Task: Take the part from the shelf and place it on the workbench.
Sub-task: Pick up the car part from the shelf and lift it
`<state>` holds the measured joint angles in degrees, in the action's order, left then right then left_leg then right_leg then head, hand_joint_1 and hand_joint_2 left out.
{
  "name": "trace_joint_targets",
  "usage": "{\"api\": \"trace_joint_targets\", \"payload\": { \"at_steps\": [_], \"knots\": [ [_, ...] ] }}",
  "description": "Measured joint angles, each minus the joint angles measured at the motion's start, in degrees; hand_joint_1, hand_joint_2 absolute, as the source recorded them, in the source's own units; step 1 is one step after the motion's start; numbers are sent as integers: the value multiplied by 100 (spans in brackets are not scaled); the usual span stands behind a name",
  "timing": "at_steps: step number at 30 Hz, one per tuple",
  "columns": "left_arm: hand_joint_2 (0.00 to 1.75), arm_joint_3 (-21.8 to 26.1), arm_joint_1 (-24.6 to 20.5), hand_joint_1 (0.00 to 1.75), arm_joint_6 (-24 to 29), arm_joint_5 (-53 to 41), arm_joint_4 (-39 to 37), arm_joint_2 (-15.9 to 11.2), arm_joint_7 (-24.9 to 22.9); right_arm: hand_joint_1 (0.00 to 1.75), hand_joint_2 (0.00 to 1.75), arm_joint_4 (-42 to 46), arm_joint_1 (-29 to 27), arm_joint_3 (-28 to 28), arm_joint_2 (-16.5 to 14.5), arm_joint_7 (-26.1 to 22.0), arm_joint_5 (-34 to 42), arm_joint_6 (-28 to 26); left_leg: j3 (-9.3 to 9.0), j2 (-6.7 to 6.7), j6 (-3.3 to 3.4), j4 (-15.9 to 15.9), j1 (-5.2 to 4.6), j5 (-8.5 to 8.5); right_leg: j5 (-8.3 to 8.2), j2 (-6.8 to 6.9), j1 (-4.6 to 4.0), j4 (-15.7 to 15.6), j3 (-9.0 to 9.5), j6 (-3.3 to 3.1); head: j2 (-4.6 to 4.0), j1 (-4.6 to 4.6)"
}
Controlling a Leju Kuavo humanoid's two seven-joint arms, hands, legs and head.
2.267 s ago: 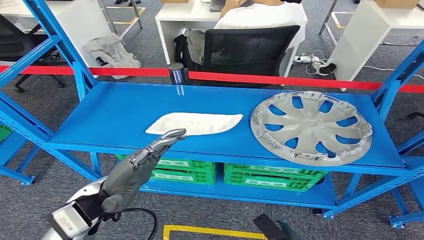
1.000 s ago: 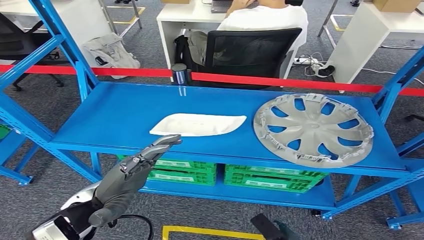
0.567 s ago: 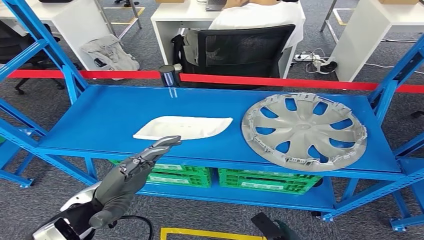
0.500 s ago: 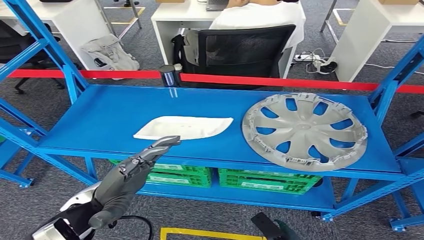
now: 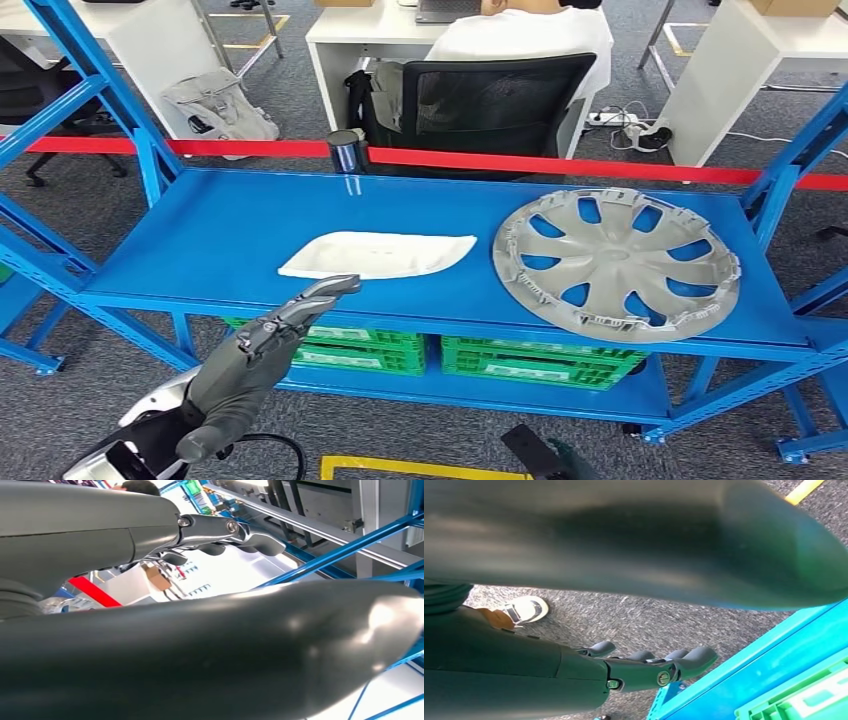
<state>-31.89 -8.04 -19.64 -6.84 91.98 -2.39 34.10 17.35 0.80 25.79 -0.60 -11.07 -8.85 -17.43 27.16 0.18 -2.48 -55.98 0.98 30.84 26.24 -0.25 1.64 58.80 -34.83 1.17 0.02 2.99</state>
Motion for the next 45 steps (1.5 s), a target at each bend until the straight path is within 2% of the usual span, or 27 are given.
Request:
{"api": "trace_joint_targets", "payload": {
  "at_steps": [34, 36, 38, 40, 43, 44, 45],
  "knots": [
    [0, 2, 111, 0, 40, -90, 154, -67, 74, 0, 0, 0, 117, 109, 0, 120, -58, 33, -7, 0, 12, -12, -3, 10, -5, 1, 14, -13, 12, 8, 0, 0],
    [0, 3, 108, 0, 39, -90, 160, -69, 74, 0, 0, 0, 123, 112, -8, 139, -54, 32, -1, 2, 59, -23, -20, 9, -34, 7, 49, -55, 22, 44, -1, 3],
    [0, 5, 100, 0, 38, -90, 190, -67, 75, 0, 0, -1, 126, 115, -14, 145, -49, 28, -68, 14, 161, 124, -23, -73, -66, 12, 45, -119, 57, 90, -1, 8],
    [0, 7, 84, 0, 38, -90, 215, -51, 83, 0, 0, -2, 133, 116, -9, 142, -48, 20, -189, 36, 233, 345, 20, -197, 70, 8, 7, 124, -51, 90, -1, 2],
    [0, 10, 93, 0, 30, -93, 197, -37, 90, 0, 0, -3, 127, 117, 3, 142, -46, 16, -235, 51, 221, 393, 63, -216, 466, 5, 9, 1115, -577, 102, -1, -15],
    [0, 10, 101, 0, 27, -94, 188, -37, 90, 0, 0, -4, 120, 117, 10, 143, -45, 16, -239, 51, 201, 372, 75, -191, 473, 6, 20, 1285, -690, 121, 0, -15],
    [0, 10, 103, 0, 25, -96, 181, -36, 90, 0, 0, -5, 114, 118, 19, 143, -44, 16, -247, 49, 173, 343, 95, -158, 373, 8, 36, 1248, -700, 146, 0, -15]
  ]
}}
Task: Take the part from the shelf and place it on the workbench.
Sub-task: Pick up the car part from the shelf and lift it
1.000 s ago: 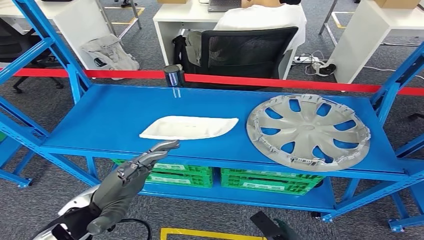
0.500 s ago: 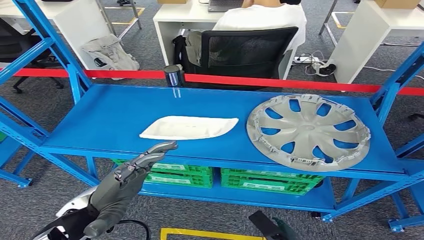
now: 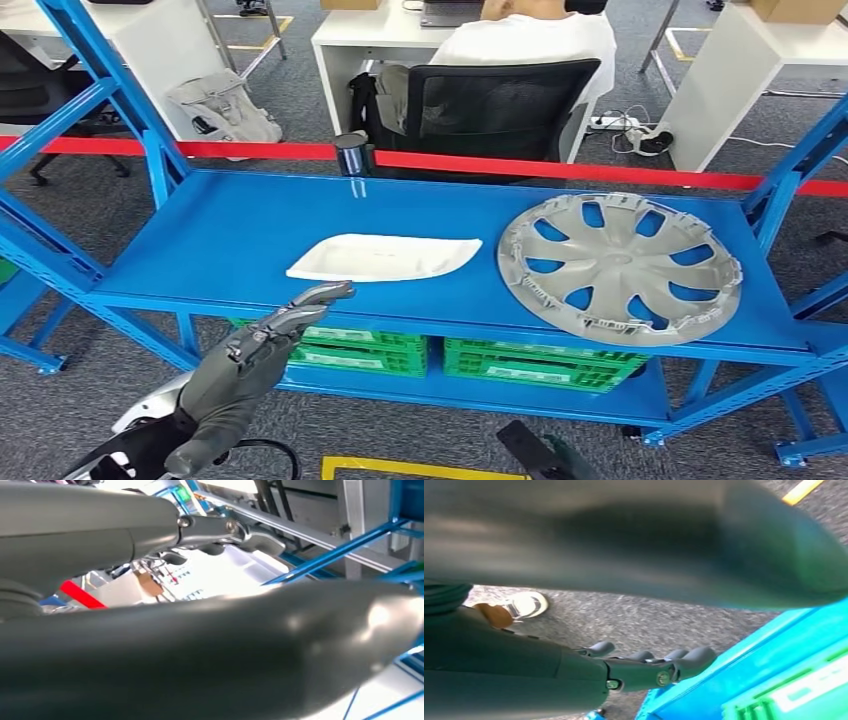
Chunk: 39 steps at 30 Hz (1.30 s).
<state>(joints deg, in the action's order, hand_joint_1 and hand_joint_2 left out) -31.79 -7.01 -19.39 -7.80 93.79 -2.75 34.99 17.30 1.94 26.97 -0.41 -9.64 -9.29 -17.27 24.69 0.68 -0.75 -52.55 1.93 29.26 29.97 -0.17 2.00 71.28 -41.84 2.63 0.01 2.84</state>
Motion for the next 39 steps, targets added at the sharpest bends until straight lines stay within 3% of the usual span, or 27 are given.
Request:
{"api": "trace_joint_targets", "payload": {
  "at_steps": [2, 3, 5, 7, 9, 11, 13, 14, 15, 16, 18, 20, 21, 23, 25, 28, 29, 30, 31, 34, 36, 38, 39],
  "knots": [
    [0, 1, -1, 0, 0, 0, -6, 1, 0, 0, 0, -1, 3, -1, 13, -1, 0, 0, -17, -6, -98, -112, 68, 108, -361, 17, 53, -605, 264, 86, 0, 1],
    [0, 1, -3, 0, 0, 0, -7, 1, -1, 0, 0, -1, 7, 2, 1, -3, -1, 0, 1, -10, -164, -194, 80, 184, -463, 14, 70, -894, 401, 116, -1, -8],
    [0, -1, -7, 0, -1, -5, -2, -1, -3, 0, 0, -2, 10, 9, -10, -3, -6, 2, 39, -18, -264, -315, 74, 319, -426, -8, 78, -1083, 502, 18, -1, -11],
    [0, -3, -12, 0, 3, -10, 5, -2, -4, 0, 0, -3, 11, 21, -8, -1, -17, 8, 35, -28, -297, -329, 67, 379, -334, -28, 60, -999, 473, -162, -1, 4],
    [0, -3, -16, 0, 11, -11, 14, -3, -3, 0, 0, -3, 15, 32, -7, 2, -29, 14, 45, -31, -307, -431, 85, 459, -289, -28, 43, -979, 490, -243, -1, 19],
    [0, -2, -15, 0, 21, -12, 28, -5, -1, 0, 0, -3, 25, 37, -5, 7, -43, 17, 332, -30, -284, -1010, 67, 727, -266, -25, 20, -985, 530, -296, 0, 29],
    [0, -2, -6, 0, 26, -13, 33, -14, 0, 0, 0, -3, 35, 43, -5, 15, -61, 19, 863, -31, -223, -1885, 11, 1023, -249, -21, -25, -990, 550, -329, 1, 36],
    [0, -2, -1, 0, 26, -13, 33, -18, 0, 0, 0, -3, 36, 45, -5, 19, -69, 19, 1073, -32, -178, -2165, -22, 1052, -239, -23, -55, -991, 559, -345, 1, 37],
    [0, -2, 1, 0, 26, -14, 33, -21, 0, 0, 0, -3, 35, 48, -4, 22, -72, 20, 1181, -35, -117, -2231, -58, 962, -230, -28, -86, -991, 571, -359, 0, 37],
    [0, -2, 1, 0, 26, -14, 36, -22, 0, 0, 0, -3, 35, 48, -4, 23, -74, 20, 1178, -40, -37, -2070, -105, 764, -223, -36, -117, -994, 590, -371, 0, 37],
    [0, -1, -3, 0, 26, -14, 49, -23, 0, 0, 0, -3, 37, 49, -11, 22, -77, 20, 964, -58, 179, -1348, -232, 279, -213, -53, -164, -1008, 629, -383, 0, 35],
    [0, 0, -9, 0, 26, -14, 61, -24, 0, 0, 0, -3, 35, 50, -23, 21, -81, 26, 793, -43, 308, -803, -332, 34, -213, -63, -181, -1030, 644, -363, 0, 33],
    [0, 1, -11, 0, 26, -14, 65, -25, 0, 0, 0, -3, 34, 52, -29, 21, -82, 33, 775, -33, 319, -717, -356, 20, -217, -59, -178, -1044, 644, -340, 0, 32],
    [0, 1, -12, 0, 26, -14, 75, -23, 0, 0, 0, -3, 38, 54, -26, 21, -82, 47, 746, -23, 268, -635, -340, -25, -225, -44, -176, -1069, 659, -280, -1, 35],
    [0, 1, -16, 0, 26, -15, 87, -17, 0, 0, 0, -3, 46, 56, -17, 19, -81, 44, 682, -26, 255, -534, -295, -91, -110, -32, -187, -911, 605, -217, 0, 34],
    [0, 1, -11, 0, 26, -16, 89, -12, 0, 0, 0, -3, 42, 57, -4, 23, -80, 41, 651, -16, 276, -495, -275, -121, 357, -26, -180, 20, 153, -138, 0, 32],
    [0, 1, -7, 0, 25, -14, 86, -12, 0, 0, 0, -3, 35, 57, -1, 24, -75, 41, 652, -13, 279, -498, -275, -117, 436, -25, -174, 289, 11, -119, -1, 32],
    [0, 1, -5, 0, 22, -12, 85, -11, 0, 0, 0, -3, 30, 57, 3, 25, -71, 42, 650, -12, 280, -502, -275, -111, 410, -23, -168, 383, -48, -104, -1, 32],
    [0, 1, -6, 0, 20, -9, 84, -11, 0, 0, 0, -3, 28, 57, 5, 24, -65, 42, 645, -11, 276, -509, -274, -102, 273, -20, -161, 242, 11, -96, -1, 32],
    [0, 1, -10, 0, 24, -8, 85, -11, -28, 0, 0, -3, 40, 57, 14, 20, -45, 41, 628, -16, 225, -559, -284, -42, -224, 9, -149, -843, 543, -135, -1, 33],
    [87, -1, -15, 0, 77, -61, 84, -11, -154, 0, 0, -3, 45, 57, 15, 17, -33, 40, 637, -21, 220, -593, -312, 3, -288, 15, -151, -1158, 692, -204, 0, 34],
    [175, -2, -19, 0, 216, -200, 73, -12, -380, 0, 0, -3, 42, 57, 16, 16, -26, 38, 637, -22, 257, -592, -328, 13, -302, 5, -154, -1174, 693, -235, 0, 35],
    [175, -1, -19, 0, 311, -294, 61, -12, -509, 0, 0, -3, 40, 56, 17, 12, -23, 38, 631, -22, 274, -581, -331, 11, -300, 4, -158, -1174, 693, -244, -1, 35]
  ]
}}
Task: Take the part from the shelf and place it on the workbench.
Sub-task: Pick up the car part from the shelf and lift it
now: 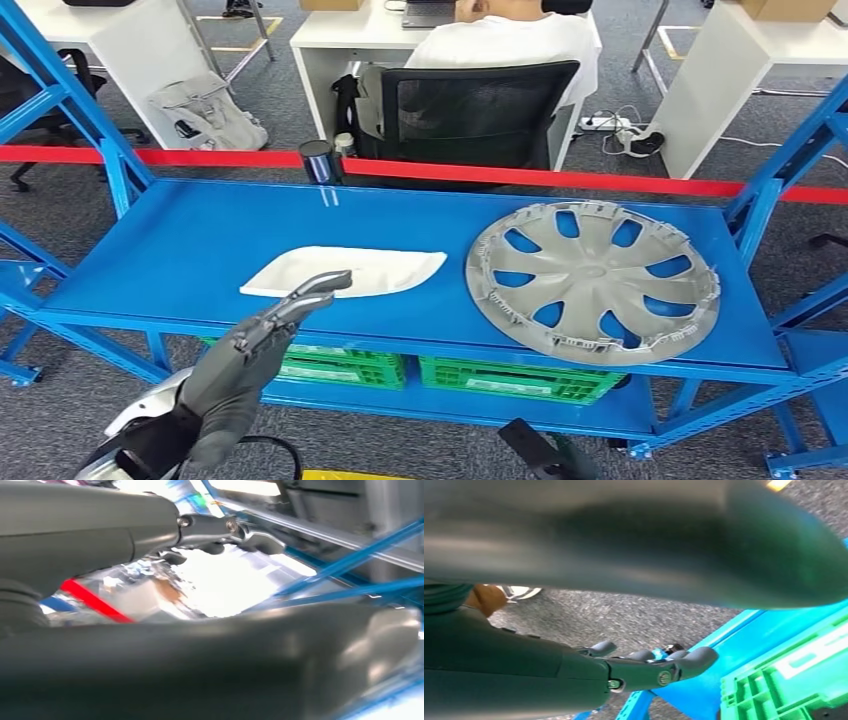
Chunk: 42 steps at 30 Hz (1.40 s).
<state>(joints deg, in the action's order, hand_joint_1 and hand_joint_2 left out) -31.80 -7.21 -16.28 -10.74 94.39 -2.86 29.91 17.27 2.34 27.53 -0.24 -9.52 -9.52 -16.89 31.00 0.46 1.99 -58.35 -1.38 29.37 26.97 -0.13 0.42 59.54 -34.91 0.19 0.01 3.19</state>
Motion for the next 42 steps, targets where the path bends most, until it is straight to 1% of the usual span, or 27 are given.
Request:
{"api": "trace_joint_targets", "payload": {
  "at_steps": [4, 7, 11, 19, 23, 26, 29, 35, 42],
  "knots": [
    [0, 28, -32, 0, 461, -665, -129, -16, -571, 0, 0, 0, -3, -1, 0, -31, -1, 26, -22, 0, -68, 47, 2, -26, 10, 0, -5, 0, 1, -34, 0, 0],
    [0, 99, -164, 0, 802, -1458, -383, -62, -1065, 0, 0, 0, 0, 0, 0, -36, -27, 82, -26, -1, -112, 62, 5, -38, 9, 0, -7, 1, 1, -43, 0, 0],
    [175, 211, -475, 0, 1161, -2322, -930, -94, -1499, 0, 0, 0, 18, 17, 0, 21, -74, 133, -26, -1, -135, 64, 14, -49, 1, 0, -4, 1, 2, -53, 0, 0],
    [175, 432, -1111, 0, 1677, -3129, -1989, 12, -1982, 0, 0, 0, 52, 27, -42, 31, -15, 143, -31, -1, -133, 57, 6, -54, -18, 0, 6, -16, 18, -32, 0, 0],
    [175, 439, -1251, 0, 1738, -3257, -2231, 57, -2040, 0, 0, 0, 53, 27, -60, 31, -7, 139, -30, -1, -130, 57, 5, -54, -22, -1, 7, -30, 21, -24, -1, -1],
    [175, 435, -1363, 0, 1829, -3539, -2396, 80, -2176, 0, 0, 0, 57, 27, -68, 33, -2, 145, -28, -2, -129, 57, 5, -54, -24, -1, 7, -38, 23, -22, 0, -1],
    [175, 413, -1631, 0, 1862, -3938, -2751, 125, -2280, 0, 0, 0, 74, 28, -84, 51, -4, 169, -27, -3, -128, 57, 5, -54, -26, 0, 7, -43, 25, -18, 1, 0],
    [175, 149, -2432, 0, 1812, -4458, -4022, 229, -2167, 0, 0, 0, 133, 51, -117, 108, -14, 188, -29, -2, -122, 56, 4, -59, -36, -4, 8, -45, 29, -12, 1, -1],
    [175, -154, -2971, 0, 1637, -4728, -5206, 266, -2063, 0, 0, 0, 179, 88, -118, 120, -99, 264, -29, 0, -122, 56, 4, -59, -38, -8, 8, -46, 28, -13, 0, -1]
  ]
}}
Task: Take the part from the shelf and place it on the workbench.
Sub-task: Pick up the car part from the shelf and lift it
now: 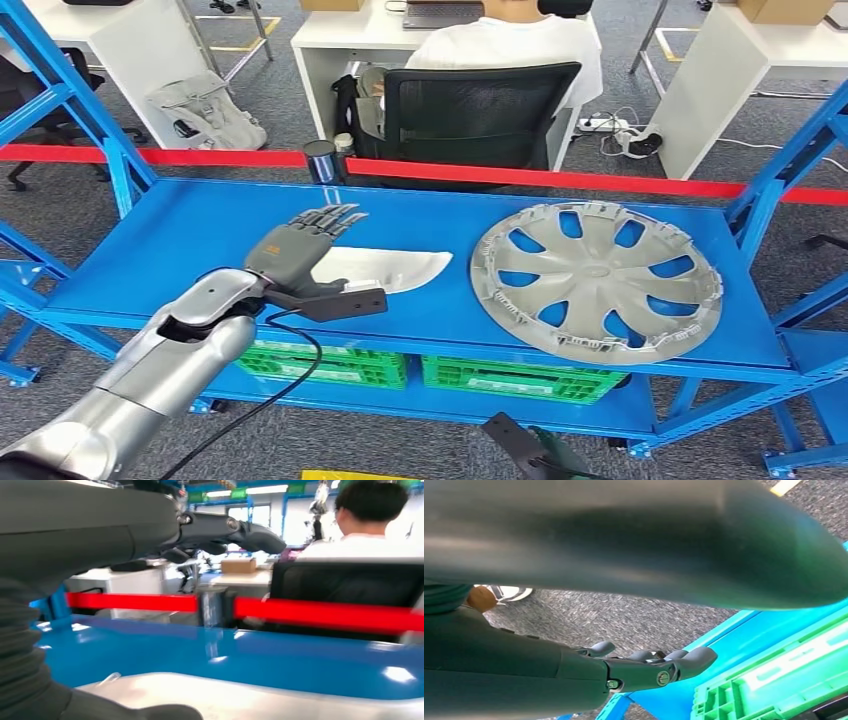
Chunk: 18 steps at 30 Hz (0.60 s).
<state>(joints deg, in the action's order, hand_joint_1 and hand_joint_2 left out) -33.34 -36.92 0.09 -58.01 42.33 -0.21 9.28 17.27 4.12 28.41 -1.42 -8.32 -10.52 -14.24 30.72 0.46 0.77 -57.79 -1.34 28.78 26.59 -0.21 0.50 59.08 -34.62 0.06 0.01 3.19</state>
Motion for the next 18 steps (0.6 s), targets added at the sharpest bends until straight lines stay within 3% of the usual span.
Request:
{"api": "trace_joint_targets", "payload": {
  "at_steps": [9, 18],
  "knots": [
    [175, -176, -143, 0, -74, 21, -796, -7, 174, 0, 0, 1, 28, 7, 0, 44, -45, 29, 2, 0, 0, 0, 0, 0, 0, 1, 0, 0, -1, 0, -1, 0],
    [175, -196, -146, 0, -113, 147, -1008, -94, 239, 0, 0, 0, 27, 7, 0, 91, -66, 70, 2, 0, 0, 0, 0, 0, 0, 1, 0, 0, 0, 0, -1, 1]
  ]
}}
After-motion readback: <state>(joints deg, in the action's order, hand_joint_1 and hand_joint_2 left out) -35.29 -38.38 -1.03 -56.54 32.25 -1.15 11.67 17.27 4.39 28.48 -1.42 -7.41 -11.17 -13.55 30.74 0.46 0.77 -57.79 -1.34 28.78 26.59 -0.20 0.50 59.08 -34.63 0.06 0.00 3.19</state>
